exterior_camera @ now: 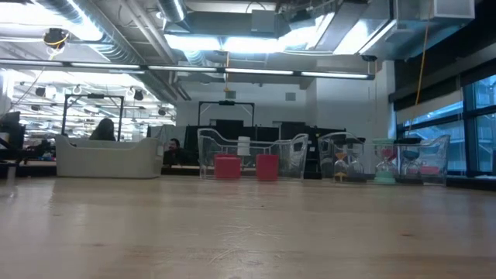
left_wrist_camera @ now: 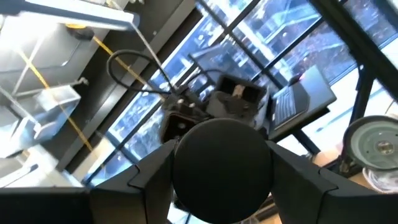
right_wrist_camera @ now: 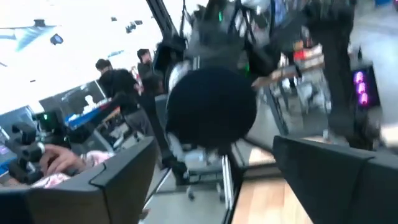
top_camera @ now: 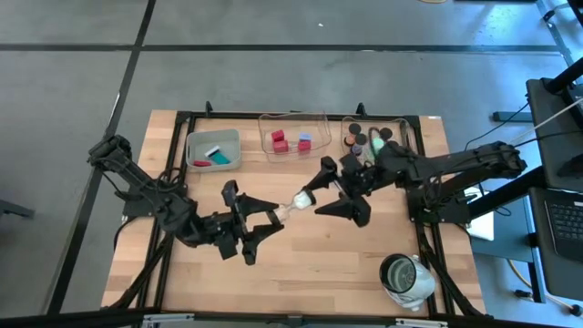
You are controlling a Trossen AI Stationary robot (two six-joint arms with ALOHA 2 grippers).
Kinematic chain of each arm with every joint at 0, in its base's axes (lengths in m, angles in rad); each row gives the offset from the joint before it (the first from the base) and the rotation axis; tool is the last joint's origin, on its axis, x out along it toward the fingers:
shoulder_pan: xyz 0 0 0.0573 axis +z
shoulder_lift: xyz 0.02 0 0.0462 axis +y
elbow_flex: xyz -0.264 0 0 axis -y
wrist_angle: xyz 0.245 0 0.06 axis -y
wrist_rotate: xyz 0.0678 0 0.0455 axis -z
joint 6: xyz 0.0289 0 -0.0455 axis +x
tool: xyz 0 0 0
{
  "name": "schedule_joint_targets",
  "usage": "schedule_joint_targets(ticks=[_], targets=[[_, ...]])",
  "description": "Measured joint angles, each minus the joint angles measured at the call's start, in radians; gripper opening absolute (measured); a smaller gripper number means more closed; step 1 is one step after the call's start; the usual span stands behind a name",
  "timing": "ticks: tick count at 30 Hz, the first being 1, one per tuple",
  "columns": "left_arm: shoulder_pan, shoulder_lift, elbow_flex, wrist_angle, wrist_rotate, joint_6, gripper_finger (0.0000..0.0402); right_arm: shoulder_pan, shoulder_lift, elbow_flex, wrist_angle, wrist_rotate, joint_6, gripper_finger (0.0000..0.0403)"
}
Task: Pick & Place Office items
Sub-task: Put the white hourglass into the right transparent bin
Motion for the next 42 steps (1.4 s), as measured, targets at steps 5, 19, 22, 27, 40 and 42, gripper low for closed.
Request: schedule_joint_targets(ticks=[5,19,22,27,40,42], targets=[[0.035,0.0,0.0,0.0,0.043,0.0,0.0212,-0.02,-0.007,0.0,0.073,-0.007,-0.013,0.0351],[0.101,0.0,0.0,-0.003,0.158,-0.061,0.0212,-0.036,-0.007,0.0,0.079,-0.008,-0.043,0.0338],[0.101,0.0,0.0,-0.011,0.151,-0.063,0.0212,-0.036,-0.007,0.001,0.083,-0.008,-0.052,0.0323],[0.101,0.0,0.0,-0.029,0.143,-0.087,0.0212,-0.036,-0.007,0.001,0.093,-0.009,-0.072,0.0296],[0.101,0.0,0.0,-0.031,0.141,-0.086,0.0213,-0.036,-0.007,0.001,0.092,-0.008,-0.075,0.0213],[0.101,0.0,0.0,-0.032,0.14,-0.086,0.0216,-0.036,-0.007,0.001,0.09,-0.008,-0.082,0.0212]])
